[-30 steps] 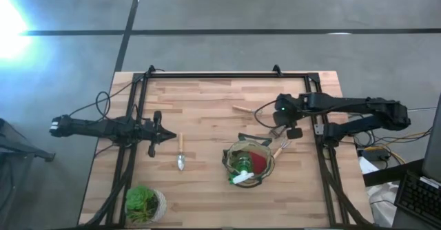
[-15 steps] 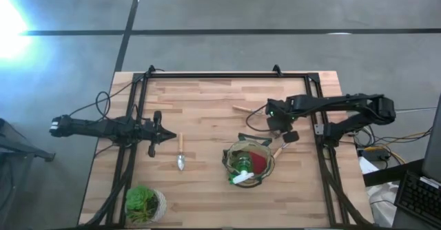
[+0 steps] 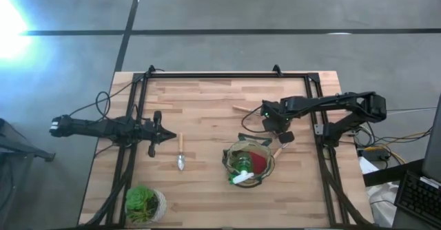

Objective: Pick & Place Garden tools in Gardening bag
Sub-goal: Put the shear scissors into the side pocket of the gardening bag

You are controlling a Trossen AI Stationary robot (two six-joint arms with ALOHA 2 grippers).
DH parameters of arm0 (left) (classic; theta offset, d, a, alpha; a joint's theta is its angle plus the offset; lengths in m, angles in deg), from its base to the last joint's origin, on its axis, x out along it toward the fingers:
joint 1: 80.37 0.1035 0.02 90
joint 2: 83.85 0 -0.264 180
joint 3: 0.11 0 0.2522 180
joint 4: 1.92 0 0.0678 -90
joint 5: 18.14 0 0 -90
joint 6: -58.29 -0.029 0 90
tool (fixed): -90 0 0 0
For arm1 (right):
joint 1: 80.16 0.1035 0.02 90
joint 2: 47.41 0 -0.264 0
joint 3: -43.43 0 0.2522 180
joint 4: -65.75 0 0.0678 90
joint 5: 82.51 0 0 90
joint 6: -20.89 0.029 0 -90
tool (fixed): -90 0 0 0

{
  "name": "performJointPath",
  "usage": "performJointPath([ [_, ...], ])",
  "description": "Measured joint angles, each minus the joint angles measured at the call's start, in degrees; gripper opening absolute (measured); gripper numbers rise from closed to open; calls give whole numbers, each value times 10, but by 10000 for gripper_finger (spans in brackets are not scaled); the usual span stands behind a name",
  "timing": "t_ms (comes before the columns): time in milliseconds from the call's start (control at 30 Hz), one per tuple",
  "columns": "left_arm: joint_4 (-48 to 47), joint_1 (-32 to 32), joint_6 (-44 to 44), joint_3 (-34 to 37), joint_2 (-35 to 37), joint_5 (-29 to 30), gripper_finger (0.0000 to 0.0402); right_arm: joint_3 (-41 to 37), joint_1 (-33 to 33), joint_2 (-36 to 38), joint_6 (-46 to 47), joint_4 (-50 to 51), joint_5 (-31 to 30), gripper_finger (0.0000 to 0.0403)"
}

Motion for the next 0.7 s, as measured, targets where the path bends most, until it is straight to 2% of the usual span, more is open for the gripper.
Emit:
performJointPath([
  [400, 0, 0, 0, 0, 0, 0, 23, -1, 0, -26, 3, 7, -1, 100],
  [700, 0, 0, 0, 0, 0, 0, 23, -9, 0, -26, 4, 4, -1, 86],
])
